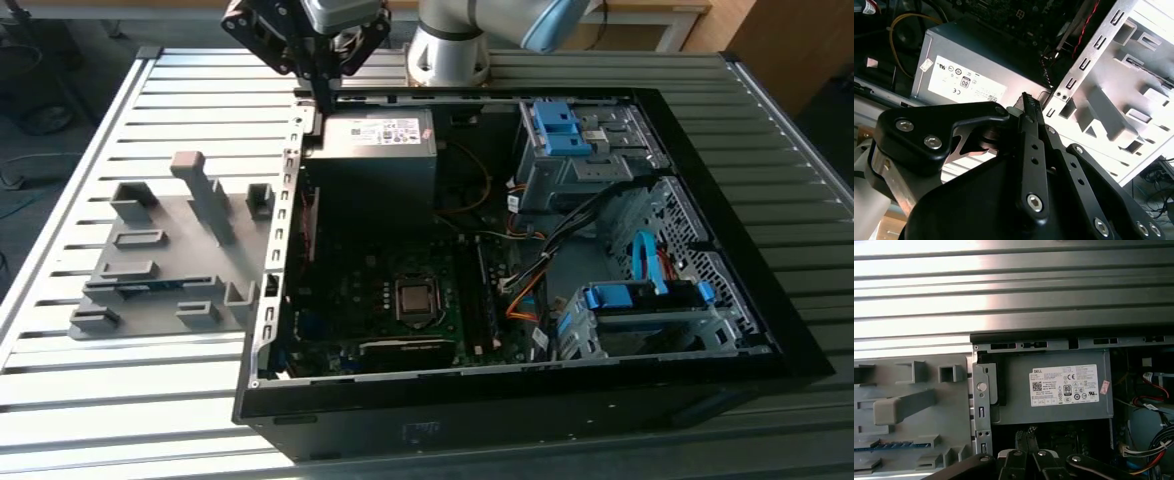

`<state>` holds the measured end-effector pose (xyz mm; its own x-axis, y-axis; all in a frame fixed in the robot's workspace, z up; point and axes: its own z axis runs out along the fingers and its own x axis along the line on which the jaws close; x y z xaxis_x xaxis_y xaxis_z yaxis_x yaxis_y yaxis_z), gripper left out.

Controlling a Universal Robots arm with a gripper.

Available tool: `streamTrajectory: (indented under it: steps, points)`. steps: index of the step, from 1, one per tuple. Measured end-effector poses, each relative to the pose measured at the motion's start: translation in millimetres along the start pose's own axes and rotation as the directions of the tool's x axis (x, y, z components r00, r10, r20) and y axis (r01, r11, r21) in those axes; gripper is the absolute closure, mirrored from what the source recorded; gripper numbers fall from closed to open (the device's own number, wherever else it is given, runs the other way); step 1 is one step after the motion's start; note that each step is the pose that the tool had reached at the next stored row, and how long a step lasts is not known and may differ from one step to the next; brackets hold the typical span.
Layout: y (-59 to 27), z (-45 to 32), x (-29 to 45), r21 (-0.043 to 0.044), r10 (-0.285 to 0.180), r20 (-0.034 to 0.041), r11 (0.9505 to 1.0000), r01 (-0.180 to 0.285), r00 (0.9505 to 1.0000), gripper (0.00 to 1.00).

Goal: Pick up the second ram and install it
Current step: 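Reach for the second ram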

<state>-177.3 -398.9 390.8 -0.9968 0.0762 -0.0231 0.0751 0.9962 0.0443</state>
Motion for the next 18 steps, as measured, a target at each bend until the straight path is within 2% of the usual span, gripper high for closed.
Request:
streamTrajectory:
  steps: [18]
  points:
    - [-1.0,0.6,12.8,0.0001,0.0,-0.0007,1.0,0.0,1.0,0.89]
